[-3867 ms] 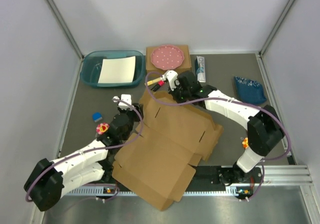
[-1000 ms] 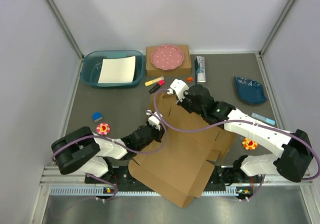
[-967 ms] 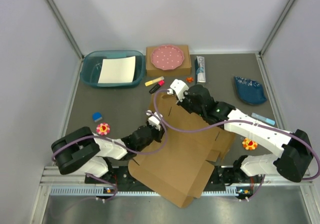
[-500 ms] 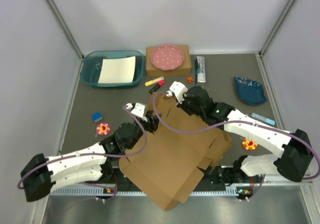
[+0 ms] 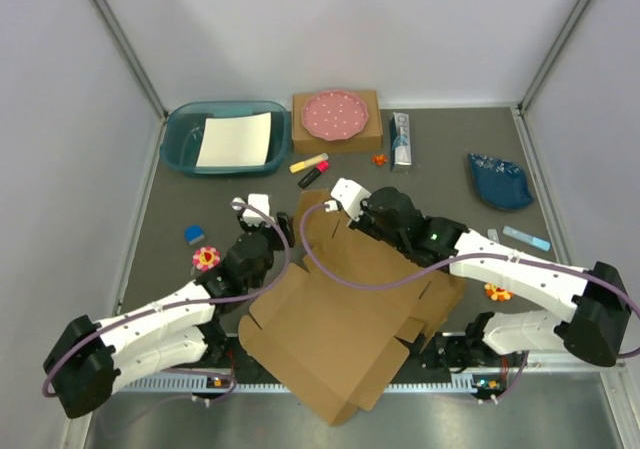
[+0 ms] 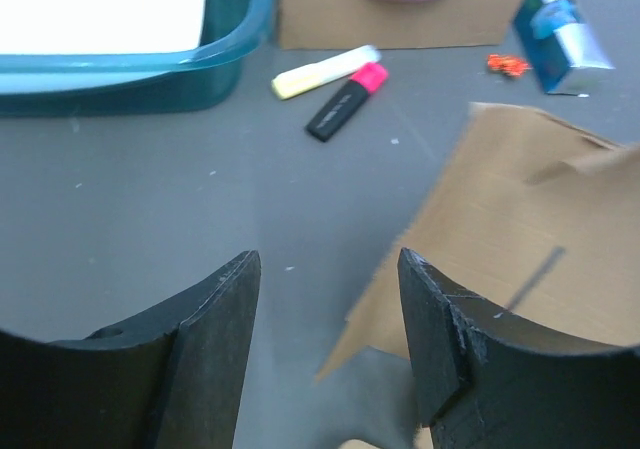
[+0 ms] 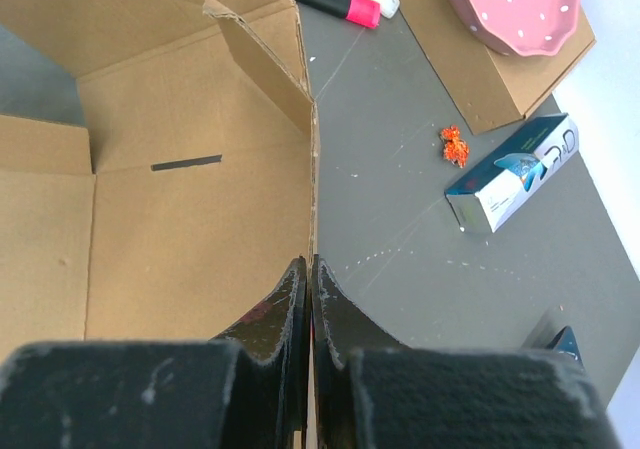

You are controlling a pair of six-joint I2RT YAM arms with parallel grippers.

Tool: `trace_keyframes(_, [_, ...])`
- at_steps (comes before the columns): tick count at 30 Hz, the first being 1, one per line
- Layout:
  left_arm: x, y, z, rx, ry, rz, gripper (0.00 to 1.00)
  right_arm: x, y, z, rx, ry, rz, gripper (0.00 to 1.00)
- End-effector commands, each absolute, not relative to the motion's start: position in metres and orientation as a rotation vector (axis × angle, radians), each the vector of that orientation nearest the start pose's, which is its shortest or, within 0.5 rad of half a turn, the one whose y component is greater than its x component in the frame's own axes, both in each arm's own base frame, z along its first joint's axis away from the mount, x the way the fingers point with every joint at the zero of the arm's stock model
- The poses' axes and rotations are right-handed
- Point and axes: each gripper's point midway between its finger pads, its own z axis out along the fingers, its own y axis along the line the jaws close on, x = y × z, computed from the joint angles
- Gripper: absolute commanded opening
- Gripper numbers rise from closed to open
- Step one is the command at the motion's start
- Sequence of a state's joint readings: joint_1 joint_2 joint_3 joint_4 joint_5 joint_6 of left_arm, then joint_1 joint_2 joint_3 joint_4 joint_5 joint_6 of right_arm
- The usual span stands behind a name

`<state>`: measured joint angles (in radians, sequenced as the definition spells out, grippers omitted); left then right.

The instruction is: Fold the paper box

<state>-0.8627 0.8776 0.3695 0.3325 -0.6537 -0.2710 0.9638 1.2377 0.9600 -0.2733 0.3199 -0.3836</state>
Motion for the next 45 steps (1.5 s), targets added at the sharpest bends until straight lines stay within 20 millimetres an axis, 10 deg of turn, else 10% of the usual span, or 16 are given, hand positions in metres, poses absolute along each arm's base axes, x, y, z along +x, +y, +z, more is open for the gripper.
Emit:
trace_keyframes(1, [0.287,-0.162,0.182,-0.009,1.704,-0.338,0.63,0.262,0.260,0.217,-1.115,1.686,0.022,0.00])
trace_keyframes(18, [0.287,-0.199,0.186,0.166,1.658,-0.568,0.64,0.257,0.261,0.219,-1.135,1.661,0.020,0.00])
trace_keyframes(36, [0.273,-0.199,0.176,0.173,1.694,-0.624,0.63,0.257,0.265,0.212,-1.170,1.647,-0.054,0.00])
trace_keyframes(45, [0.264,-0.184,0.200,0.139,1.633,-0.617,0.63,0.256,0.266,0.212,-1.171,1.648,-0.043,0.00])
